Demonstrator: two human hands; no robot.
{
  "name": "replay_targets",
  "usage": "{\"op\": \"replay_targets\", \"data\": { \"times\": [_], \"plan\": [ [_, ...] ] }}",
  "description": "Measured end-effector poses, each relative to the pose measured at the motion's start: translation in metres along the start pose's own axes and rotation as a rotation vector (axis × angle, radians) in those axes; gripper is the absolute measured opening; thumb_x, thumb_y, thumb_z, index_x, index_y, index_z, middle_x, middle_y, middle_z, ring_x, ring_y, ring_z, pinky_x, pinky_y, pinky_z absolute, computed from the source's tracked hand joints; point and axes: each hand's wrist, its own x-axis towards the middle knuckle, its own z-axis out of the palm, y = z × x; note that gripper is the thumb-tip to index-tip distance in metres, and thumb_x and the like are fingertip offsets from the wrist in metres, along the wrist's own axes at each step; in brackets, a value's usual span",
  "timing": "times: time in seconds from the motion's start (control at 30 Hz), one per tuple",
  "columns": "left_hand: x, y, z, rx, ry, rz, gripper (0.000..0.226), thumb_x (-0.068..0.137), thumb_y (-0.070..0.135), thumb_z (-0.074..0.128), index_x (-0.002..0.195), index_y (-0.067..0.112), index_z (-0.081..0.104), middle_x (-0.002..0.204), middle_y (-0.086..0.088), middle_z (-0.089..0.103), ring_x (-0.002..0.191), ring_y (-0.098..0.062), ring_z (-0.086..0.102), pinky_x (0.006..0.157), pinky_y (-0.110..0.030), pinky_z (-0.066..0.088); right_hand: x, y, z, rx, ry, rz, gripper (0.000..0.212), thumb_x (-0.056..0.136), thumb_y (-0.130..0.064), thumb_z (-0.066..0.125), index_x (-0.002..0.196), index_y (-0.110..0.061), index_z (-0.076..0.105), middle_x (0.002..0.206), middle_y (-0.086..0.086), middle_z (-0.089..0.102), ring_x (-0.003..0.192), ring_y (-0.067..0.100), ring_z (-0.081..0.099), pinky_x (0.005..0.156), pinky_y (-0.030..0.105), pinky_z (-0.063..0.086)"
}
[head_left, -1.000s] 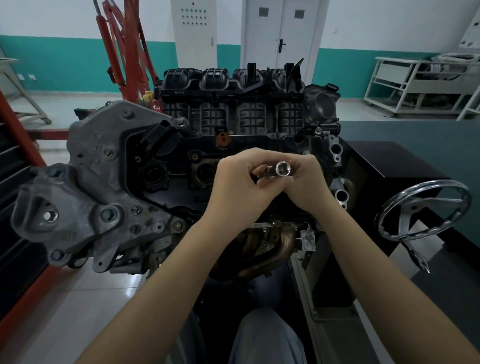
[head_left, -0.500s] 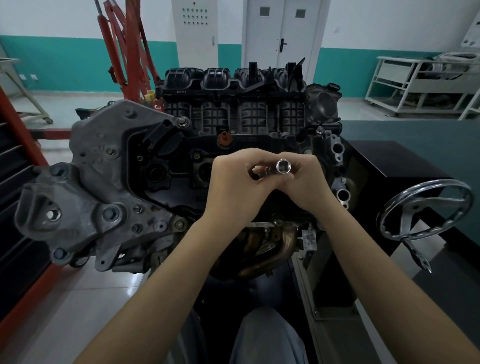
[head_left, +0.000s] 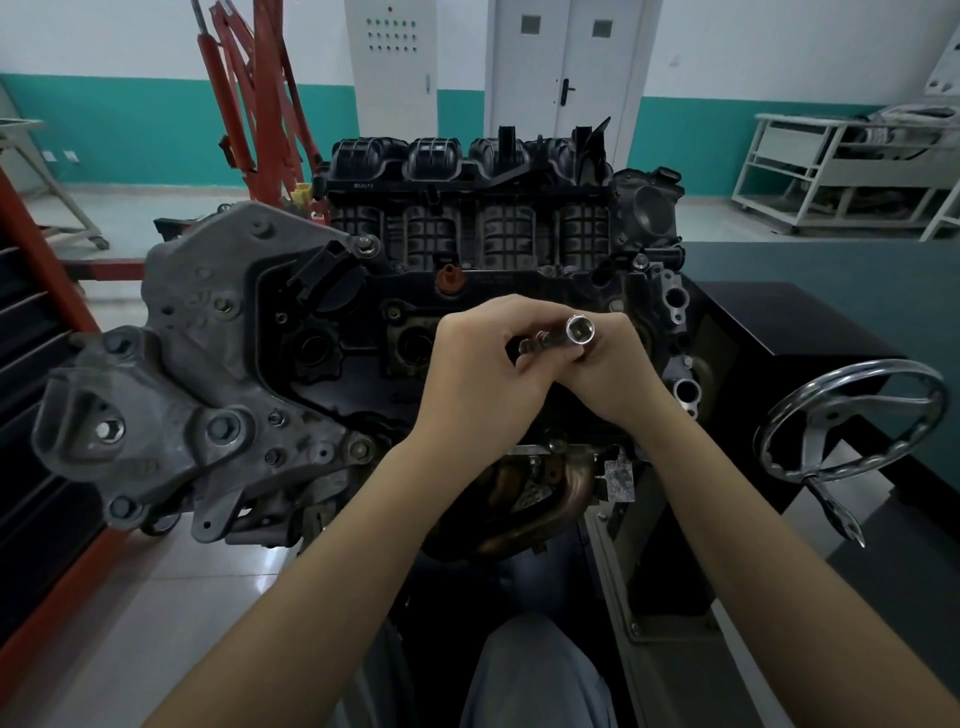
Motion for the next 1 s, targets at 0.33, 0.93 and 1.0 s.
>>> {"op": "replay_targets", "data": {
  "times": [0.33,0.93,1.0],
  "plan": [
    [-0.0004,-0.0014,0.0050,-0.073,0.003,-0.072,0.016,0.076,0.006,0.078,0.090,0.014,0.074,0.086,0.007,0.072,0.085,-0.005,0.067,0.081,-0.022,0.054,-0.0005,-0.0004,0.0000,0.027,0.016,0.021,0.027,0.079,0.007,0.070,0.098,-0.014,0.068,0.087,-0.007,0.069,0.083,0.001,0.067,0.075,0.016,0.049],
    [0.0011,-0.0057,0.0006,-0.159,-0.131,-0.022,0.025,0.082,-0.006,0.067,0.102,0.008,0.071,0.097,-0.002,0.072,0.097,-0.012,0.068,0.089,-0.031,0.054,-0.0001,0.0002,0.0015,0.029,0.008,0.056,0.031,0.080,0.002,0.068,0.088,-0.028,0.066,0.079,-0.024,0.069,0.082,-0.005,0.067,0.074,0.011,0.048],
    [0.0025,-0.0056,0.0007,-0.067,-0.096,-0.011,0.025,0.077,0.000,0.075,0.100,0.010,0.072,0.095,0.002,0.071,0.094,-0.007,0.066,0.086,-0.022,0.053,0.0005,0.0021,0.0015,0.029,0.026,0.047,0.030,0.077,0.005,0.072,0.088,-0.023,0.071,0.081,-0.019,0.071,0.083,0.001,0.069,0.075,0.015,0.050]
  ]
}}
